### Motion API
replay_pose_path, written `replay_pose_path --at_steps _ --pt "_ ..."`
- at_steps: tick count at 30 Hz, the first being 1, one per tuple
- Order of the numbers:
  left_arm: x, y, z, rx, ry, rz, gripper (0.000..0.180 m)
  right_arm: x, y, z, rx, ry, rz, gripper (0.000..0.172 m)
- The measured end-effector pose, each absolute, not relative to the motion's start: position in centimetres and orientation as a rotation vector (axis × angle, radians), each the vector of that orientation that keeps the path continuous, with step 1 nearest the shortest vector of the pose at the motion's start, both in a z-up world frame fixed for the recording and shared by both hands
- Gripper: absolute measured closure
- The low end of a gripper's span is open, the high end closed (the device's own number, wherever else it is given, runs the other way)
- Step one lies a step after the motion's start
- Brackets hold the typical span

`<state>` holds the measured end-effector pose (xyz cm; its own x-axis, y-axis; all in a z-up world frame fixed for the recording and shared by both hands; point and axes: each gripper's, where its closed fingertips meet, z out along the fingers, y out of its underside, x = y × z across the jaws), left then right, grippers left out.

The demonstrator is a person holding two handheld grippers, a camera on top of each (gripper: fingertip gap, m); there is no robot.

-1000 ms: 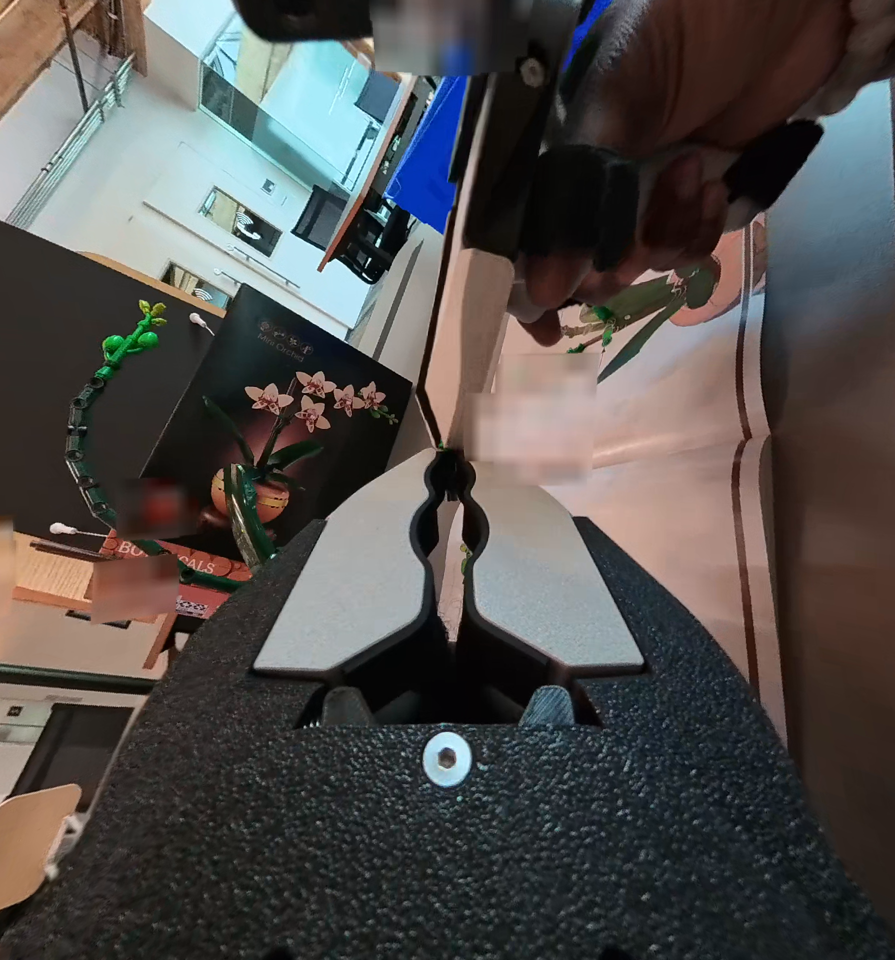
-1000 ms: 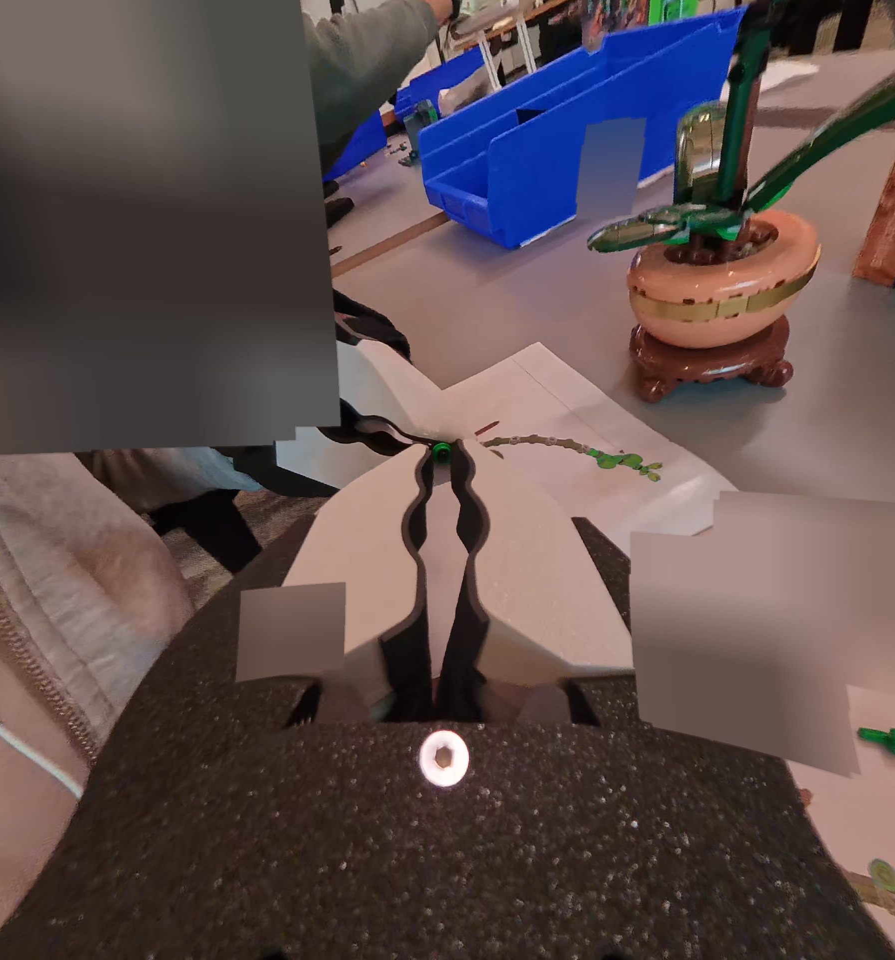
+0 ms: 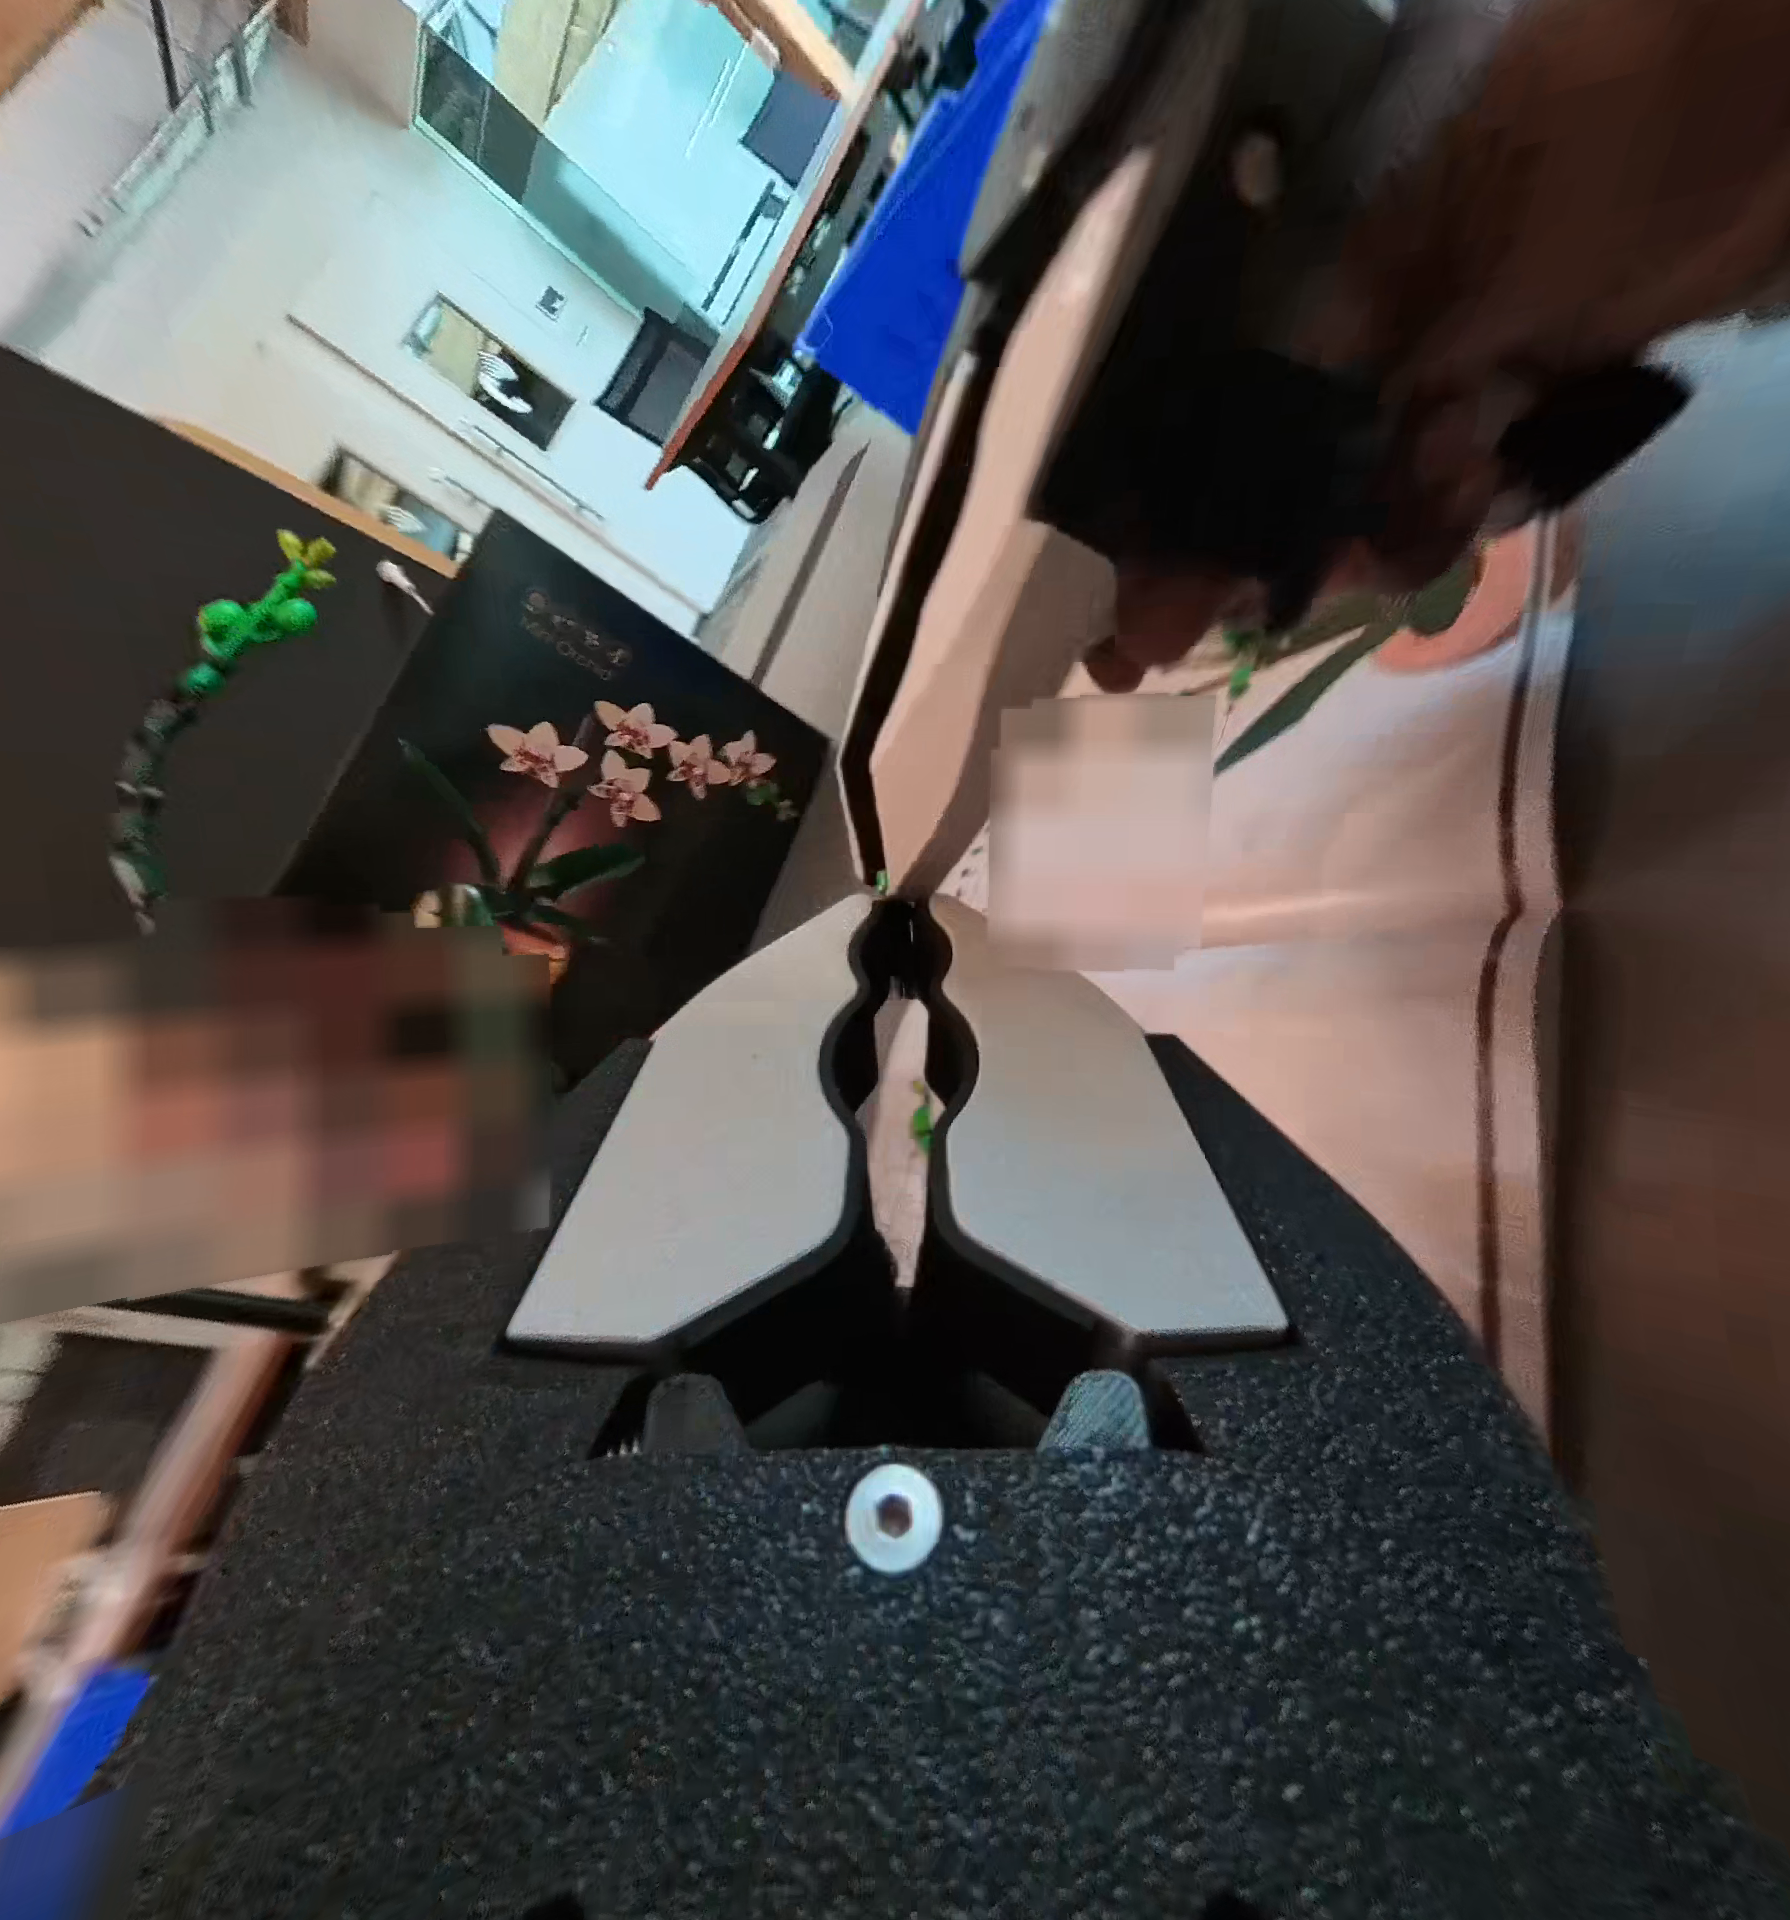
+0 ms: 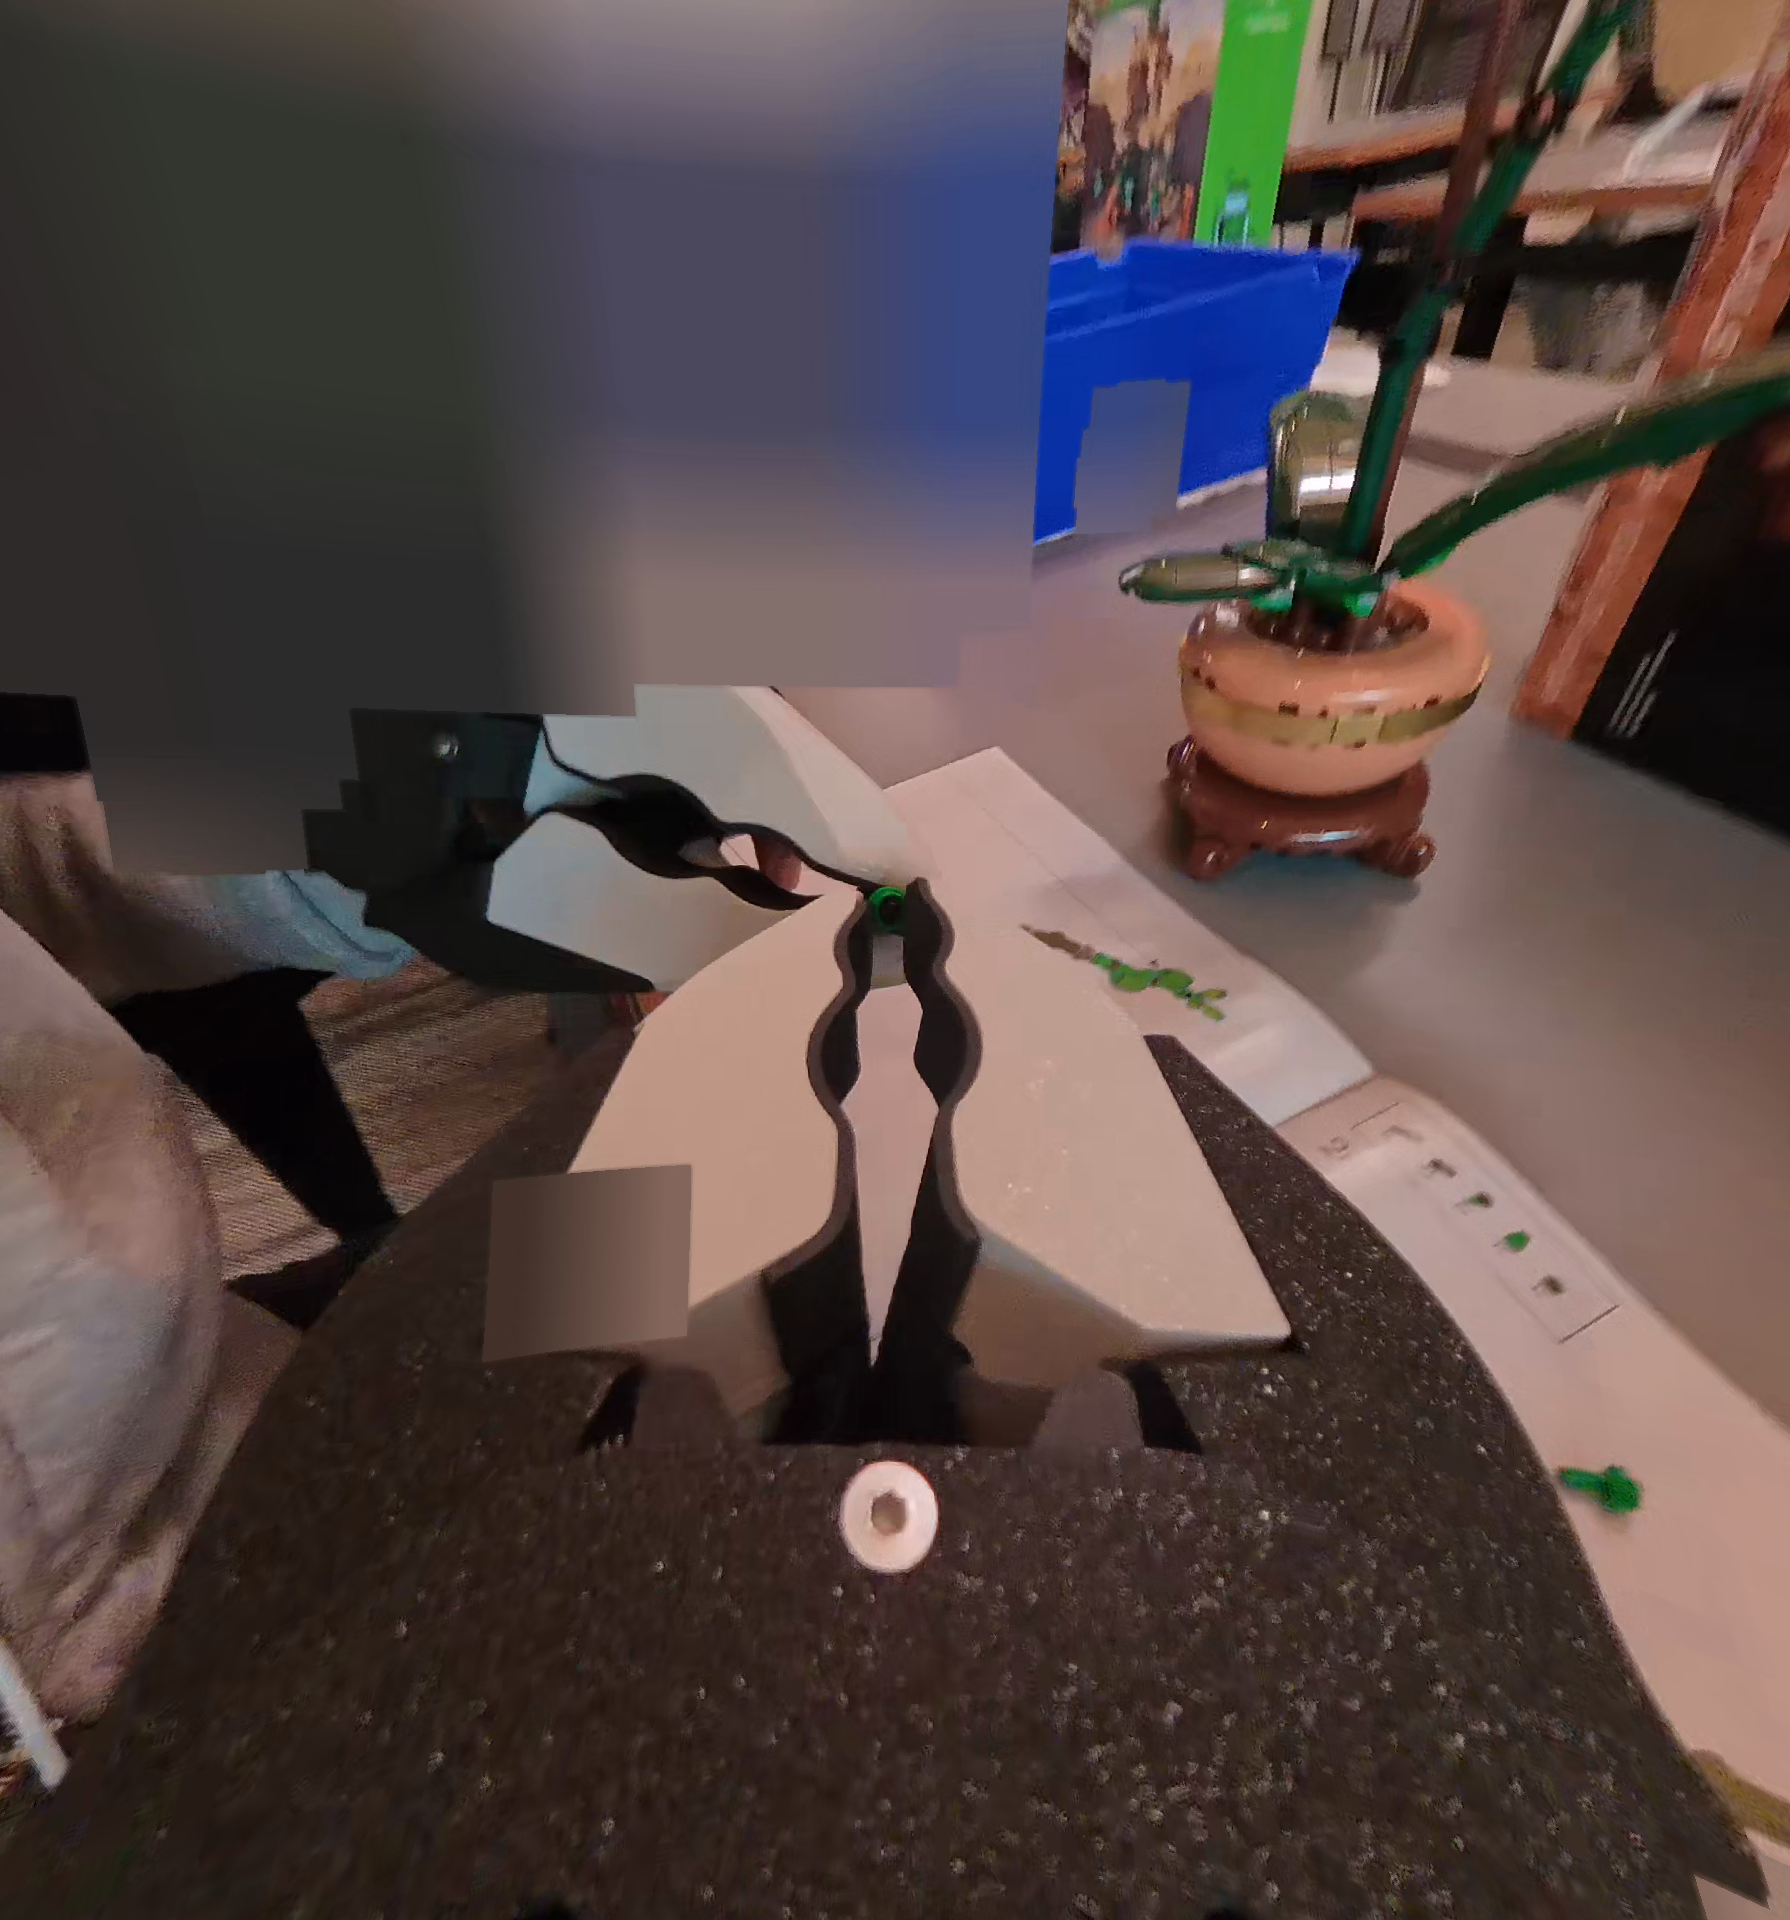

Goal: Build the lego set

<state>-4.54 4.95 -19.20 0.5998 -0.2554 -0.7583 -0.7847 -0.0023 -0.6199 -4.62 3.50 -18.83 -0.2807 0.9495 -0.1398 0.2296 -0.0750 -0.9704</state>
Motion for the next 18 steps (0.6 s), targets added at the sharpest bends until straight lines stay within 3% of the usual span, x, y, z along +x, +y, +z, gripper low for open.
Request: replay_pose_path --at_steps 7,10,12,15,18 --pt "-4.8 4.8 -19.6 -1.660 0.714 0.137 0.178 -4.1 4.8 -16.3 -1.067 -1.498 1.156 0.172" --pt "-5.3 5.0 -19.5 -1.672 0.690 0.169 0.178 -4.2 5.4 -16.5 -1.194 -1.486 1.314 0.172" --pt "-5.4 5.1 -20.0 -1.683 0.721 0.233 0.178 -4.7 4.6 -17.5 -1.292 -1.495 1.428 0.153" --pt "-5.3 5.2 -20.2 -1.688 0.759 0.315 0.178 -5.1 4.1 -18.3 -1.330 -1.521 1.429 0.159" --pt "-5.3 5.3 -20.4 -1.700 0.771 0.370 0.178 -5.3 4.1 -19.4 -1.388 -1.561 1.354 0.153"
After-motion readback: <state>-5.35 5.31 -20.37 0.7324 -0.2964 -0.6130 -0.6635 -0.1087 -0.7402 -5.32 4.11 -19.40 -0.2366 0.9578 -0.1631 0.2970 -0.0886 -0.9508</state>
